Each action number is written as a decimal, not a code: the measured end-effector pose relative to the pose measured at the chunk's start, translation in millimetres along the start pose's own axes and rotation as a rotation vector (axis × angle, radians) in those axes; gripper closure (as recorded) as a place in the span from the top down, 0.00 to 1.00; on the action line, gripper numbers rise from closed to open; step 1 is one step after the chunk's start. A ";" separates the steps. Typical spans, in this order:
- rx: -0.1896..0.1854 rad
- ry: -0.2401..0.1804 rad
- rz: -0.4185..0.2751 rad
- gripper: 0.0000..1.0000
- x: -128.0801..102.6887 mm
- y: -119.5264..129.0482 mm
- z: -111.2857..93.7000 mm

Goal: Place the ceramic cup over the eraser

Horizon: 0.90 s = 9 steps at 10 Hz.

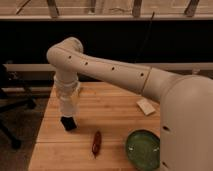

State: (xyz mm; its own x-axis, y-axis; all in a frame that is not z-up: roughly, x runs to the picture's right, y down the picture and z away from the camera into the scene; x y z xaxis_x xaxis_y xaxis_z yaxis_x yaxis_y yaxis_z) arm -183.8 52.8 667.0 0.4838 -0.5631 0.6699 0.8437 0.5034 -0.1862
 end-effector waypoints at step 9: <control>-0.066 -0.009 -0.065 0.00 -28.9 -2.8 32.6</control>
State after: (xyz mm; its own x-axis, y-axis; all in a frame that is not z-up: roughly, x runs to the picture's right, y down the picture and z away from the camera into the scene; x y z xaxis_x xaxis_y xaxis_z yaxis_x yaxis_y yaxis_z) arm -207.6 89.0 671.6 0.4253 -0.5876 0.6883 0.8872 0.4211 -0.1887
